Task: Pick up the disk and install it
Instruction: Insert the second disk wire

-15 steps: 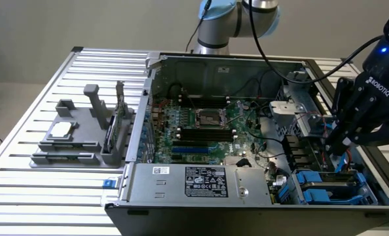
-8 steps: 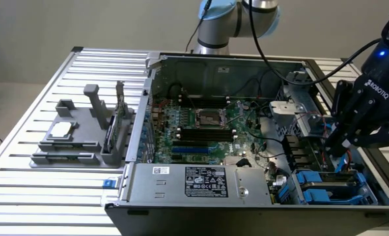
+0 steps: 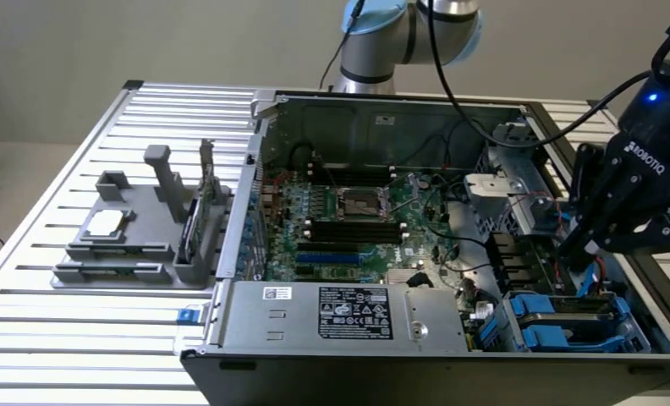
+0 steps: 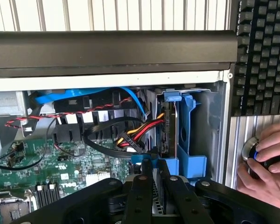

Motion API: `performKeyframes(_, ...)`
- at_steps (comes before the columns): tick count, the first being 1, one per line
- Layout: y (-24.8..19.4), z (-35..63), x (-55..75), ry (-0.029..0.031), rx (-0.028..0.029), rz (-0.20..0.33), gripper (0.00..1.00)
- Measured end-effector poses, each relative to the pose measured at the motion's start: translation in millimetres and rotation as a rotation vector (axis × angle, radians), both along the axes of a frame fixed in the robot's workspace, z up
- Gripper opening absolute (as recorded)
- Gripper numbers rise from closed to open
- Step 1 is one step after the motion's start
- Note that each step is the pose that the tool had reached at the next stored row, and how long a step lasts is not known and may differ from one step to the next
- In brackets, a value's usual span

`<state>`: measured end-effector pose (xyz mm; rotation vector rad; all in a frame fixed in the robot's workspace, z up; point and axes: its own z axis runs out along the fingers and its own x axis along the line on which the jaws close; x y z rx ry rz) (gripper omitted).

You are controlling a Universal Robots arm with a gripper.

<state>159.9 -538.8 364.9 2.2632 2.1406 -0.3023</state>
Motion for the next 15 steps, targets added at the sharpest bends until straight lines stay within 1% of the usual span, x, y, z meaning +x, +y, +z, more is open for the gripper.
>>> performKeyframes(5, 0.3, -0.5, -0.9, 0.0001, 0.0002, 0.000, 0.16)
performKeyframes(9, 0.2, -0.4, -5.7, 0.0000, 0.0000, 0.000, 0.16)
performKeyframes(15, -1.5, -0.5, -9.6, 0.0000, 0.0001, 0.000, 0.16)
